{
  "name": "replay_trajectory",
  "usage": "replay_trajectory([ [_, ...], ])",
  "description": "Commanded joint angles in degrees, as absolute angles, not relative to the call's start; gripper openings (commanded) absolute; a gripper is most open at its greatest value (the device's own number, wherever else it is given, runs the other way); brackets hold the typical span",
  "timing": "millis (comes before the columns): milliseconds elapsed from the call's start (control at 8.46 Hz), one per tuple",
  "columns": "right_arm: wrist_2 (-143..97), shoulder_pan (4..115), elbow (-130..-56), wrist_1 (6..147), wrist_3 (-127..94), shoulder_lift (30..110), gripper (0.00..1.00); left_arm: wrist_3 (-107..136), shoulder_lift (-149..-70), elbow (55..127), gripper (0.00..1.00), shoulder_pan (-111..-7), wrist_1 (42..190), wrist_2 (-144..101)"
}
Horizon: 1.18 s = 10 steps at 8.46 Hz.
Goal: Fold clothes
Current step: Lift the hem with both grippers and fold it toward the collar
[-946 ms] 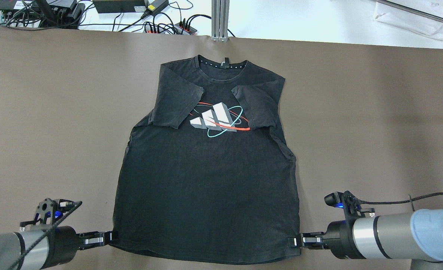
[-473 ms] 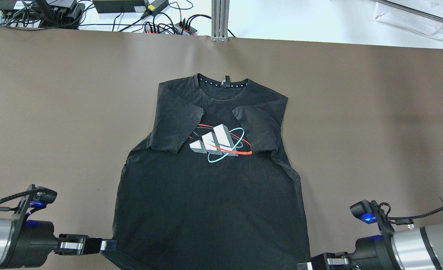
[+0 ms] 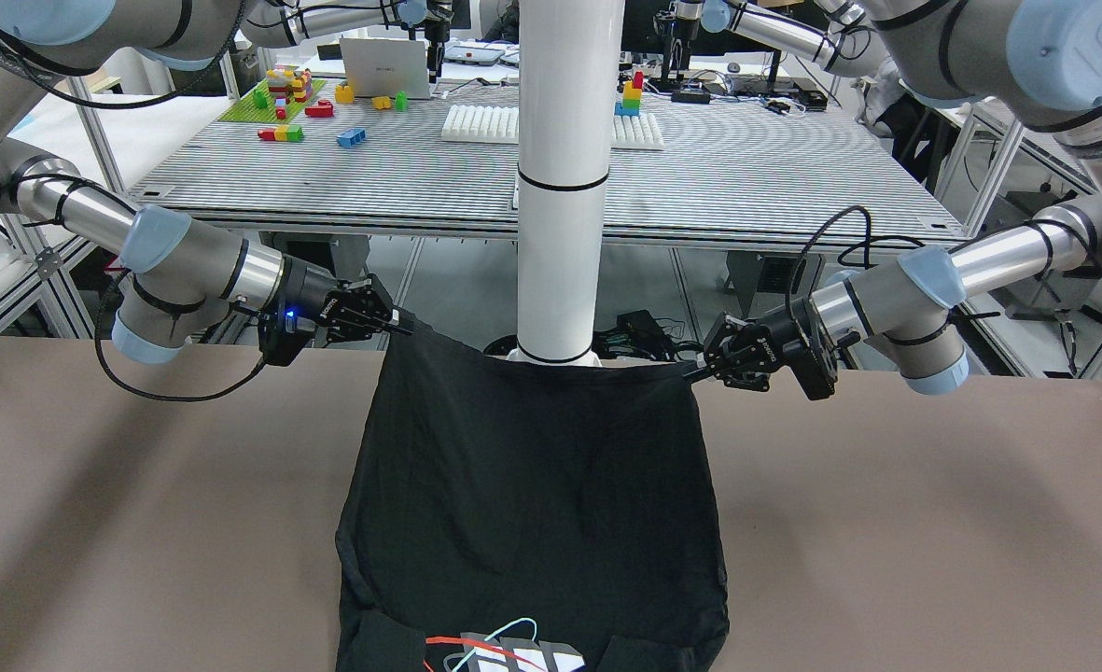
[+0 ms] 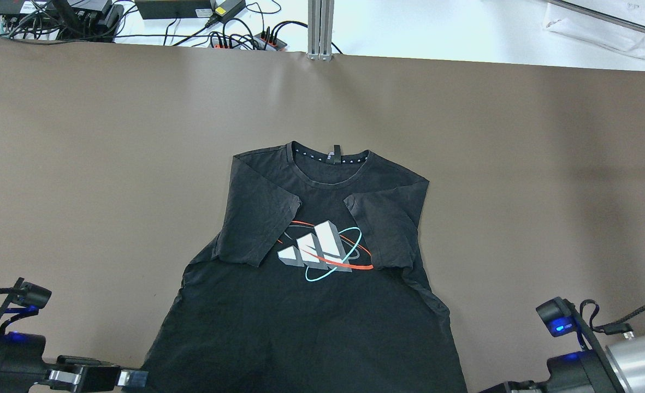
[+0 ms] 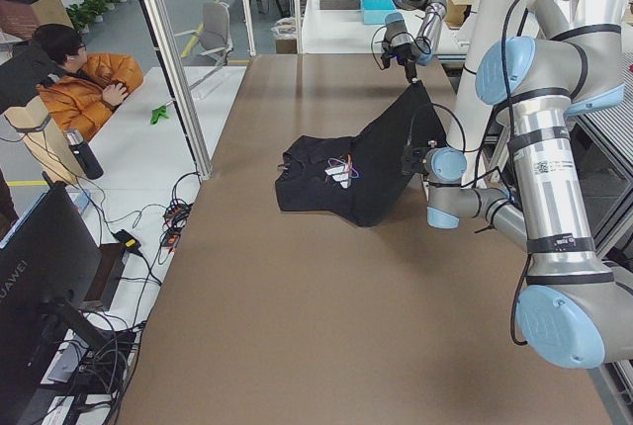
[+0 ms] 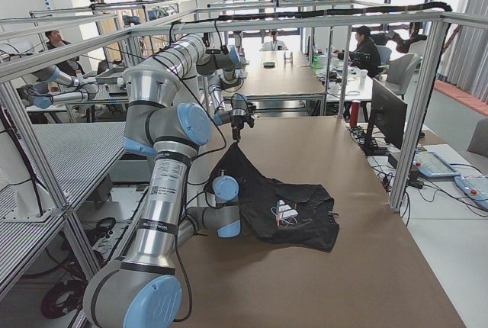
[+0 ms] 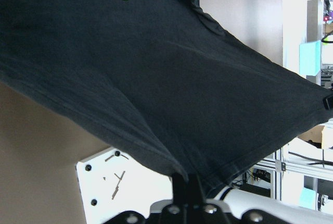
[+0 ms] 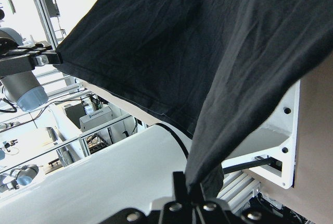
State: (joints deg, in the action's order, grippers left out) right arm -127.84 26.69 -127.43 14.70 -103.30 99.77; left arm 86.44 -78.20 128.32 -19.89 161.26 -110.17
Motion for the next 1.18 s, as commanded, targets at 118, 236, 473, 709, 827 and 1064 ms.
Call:
replay_trajectory([
  [118,-128.76,37.94,-114.2,14.15,-100.39,93.89,0.0,86.92,-81.36,120.79,0.0,-25.37,161.02,-105.81],
  [236,-128.67,39.71,-111.82,14.32,-99.68,91.87,0.0,87.01,-84.78,119.11,0.0,-27.23,159.01,-105.82],
  [473,-128.58,43.57,-108.39,15.29,-99.58,88.61,0.0,87.54,-93.12,118.74,0.0,-31.27,148.41,-105.91],
  [709,-127.62,44.64,-106.62,15.73,-99.15,87.89,0.0,87.98,-96.14,118.65,0.0,-35.49,144.15,-106.43],
  [827,-127.53,45.78,-106.26,16.52,-96.62,87.19,0.0,87.98,-96.94,118.65,0.0,-37.6,142.49,-108.18],
  [1064,-125.7,47.71,-106.26,21.42,-93.53,85.53,0.0,87.72,-97.99,116.3,0.0,-40.07,141.86,-109.69],
])
